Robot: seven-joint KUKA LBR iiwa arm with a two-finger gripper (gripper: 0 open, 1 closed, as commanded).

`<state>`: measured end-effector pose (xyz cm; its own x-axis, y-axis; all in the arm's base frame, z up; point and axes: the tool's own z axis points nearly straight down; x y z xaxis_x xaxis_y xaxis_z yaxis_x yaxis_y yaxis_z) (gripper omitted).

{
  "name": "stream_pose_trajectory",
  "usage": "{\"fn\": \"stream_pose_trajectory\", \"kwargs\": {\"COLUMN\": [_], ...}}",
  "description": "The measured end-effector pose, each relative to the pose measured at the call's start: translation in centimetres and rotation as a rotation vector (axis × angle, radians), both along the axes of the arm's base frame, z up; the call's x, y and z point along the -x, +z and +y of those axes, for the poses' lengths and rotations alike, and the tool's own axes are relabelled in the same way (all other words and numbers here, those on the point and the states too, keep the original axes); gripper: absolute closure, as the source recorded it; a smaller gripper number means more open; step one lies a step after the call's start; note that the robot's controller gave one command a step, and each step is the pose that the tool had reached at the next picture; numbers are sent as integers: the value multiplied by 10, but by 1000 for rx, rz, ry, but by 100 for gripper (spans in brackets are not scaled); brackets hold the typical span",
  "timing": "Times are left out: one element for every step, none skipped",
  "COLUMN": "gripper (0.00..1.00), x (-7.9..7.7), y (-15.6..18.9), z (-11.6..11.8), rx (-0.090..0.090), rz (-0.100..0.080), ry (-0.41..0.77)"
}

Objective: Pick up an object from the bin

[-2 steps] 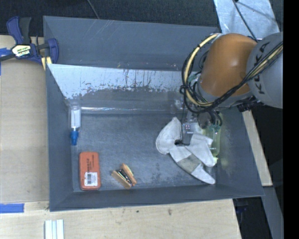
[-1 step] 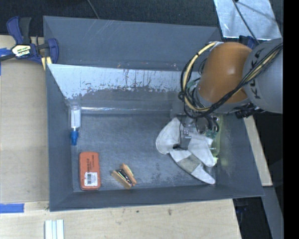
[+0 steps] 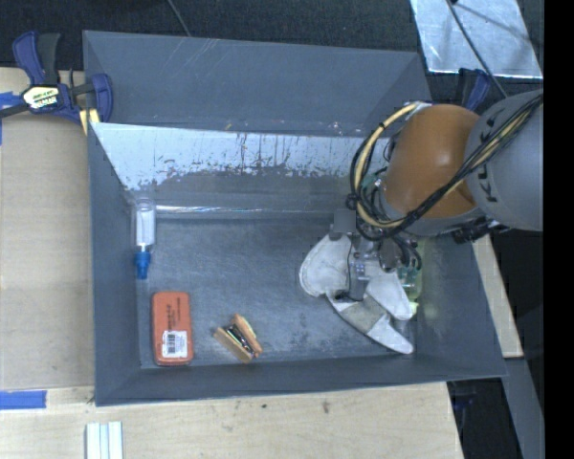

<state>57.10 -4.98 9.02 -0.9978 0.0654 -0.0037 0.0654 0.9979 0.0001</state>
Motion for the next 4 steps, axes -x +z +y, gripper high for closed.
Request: {"fn": "stream_pose_trajectory", "kwargs": {"gripper": [100, 100, 100, 100], "x": [-5, -5, 13, 13], "y": [-17, -17, 91, 91], "z": [-11, -11, -27, -27], "rx": [-1, -1, 0, 0], "rz": [-2, -2, 1, 1], "ry": [-109, -109, -123, -123]}}
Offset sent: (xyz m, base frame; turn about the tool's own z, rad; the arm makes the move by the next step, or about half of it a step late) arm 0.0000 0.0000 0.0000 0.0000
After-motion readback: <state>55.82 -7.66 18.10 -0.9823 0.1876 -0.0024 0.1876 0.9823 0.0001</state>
